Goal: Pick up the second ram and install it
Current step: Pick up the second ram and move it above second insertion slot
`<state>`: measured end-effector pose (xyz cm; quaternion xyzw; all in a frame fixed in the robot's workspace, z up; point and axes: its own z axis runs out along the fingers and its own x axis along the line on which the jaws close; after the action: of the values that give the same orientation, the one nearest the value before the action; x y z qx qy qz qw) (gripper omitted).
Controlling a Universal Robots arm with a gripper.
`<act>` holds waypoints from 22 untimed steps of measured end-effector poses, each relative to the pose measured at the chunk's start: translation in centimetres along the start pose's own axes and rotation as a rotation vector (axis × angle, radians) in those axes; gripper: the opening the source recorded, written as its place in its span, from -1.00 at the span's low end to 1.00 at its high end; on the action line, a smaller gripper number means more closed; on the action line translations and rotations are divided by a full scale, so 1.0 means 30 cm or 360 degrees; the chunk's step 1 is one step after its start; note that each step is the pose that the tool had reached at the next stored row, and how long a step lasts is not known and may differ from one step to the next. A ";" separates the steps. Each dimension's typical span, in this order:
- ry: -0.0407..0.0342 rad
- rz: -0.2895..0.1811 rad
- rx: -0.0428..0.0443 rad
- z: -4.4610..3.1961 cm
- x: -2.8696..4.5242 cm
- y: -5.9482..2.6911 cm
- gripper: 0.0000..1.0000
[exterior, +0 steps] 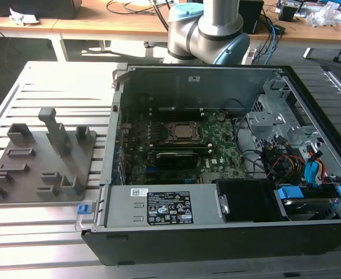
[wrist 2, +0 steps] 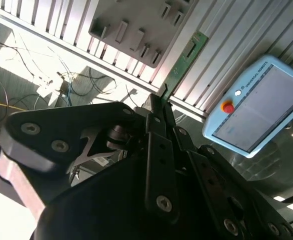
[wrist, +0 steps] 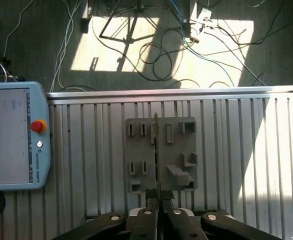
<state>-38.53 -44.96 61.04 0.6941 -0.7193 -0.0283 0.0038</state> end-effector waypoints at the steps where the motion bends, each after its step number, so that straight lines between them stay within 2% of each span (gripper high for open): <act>1: 0.0000 0.0000 0.0000 0.000 0.000 0.000 -0.73; 3: 0.0000 0.0000 -0.0002 0.009 0.001 -0.002 -0.73; 4: 0.0000 0.0000 -0.0002 0.027 0.001 -0.015 -0.73; 8: 0.0000 0.0000 -0.0003 0.083 -0.002 -0.149 -0.73; 9: -0.0002 0.0000 -0.0003 0.088 -0.003 -0.166 -0.73; 11: -0.0068 -0.0003 -0.0008 0.089 -0.001 -0.193 -0.73; 12: -0.0072 -0.0003 -0.0008 0.100 0.002 -0.203 -0.73; 16: -0.0072 -0.0003 -0.0009 0.147 0.003 -0.230 -0.73; 18: -0.0072 -0.0003 -0.0009 0.159 0.003 -0.241 -0.73; 19: -0.0072 -0.0003 -0.0010 0.168 0.003 -0.259 -0.73; 21: -0.0072 -0.0003 -0.0013 0.191 0.001 -0.314 -0.73; 22: -0.0072 -0.0003 -0.0014 0.197 0.001 -0.330 -0.73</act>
<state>-28.91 -45.14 54.68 0.6939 -0.7185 -0.0471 -0.0093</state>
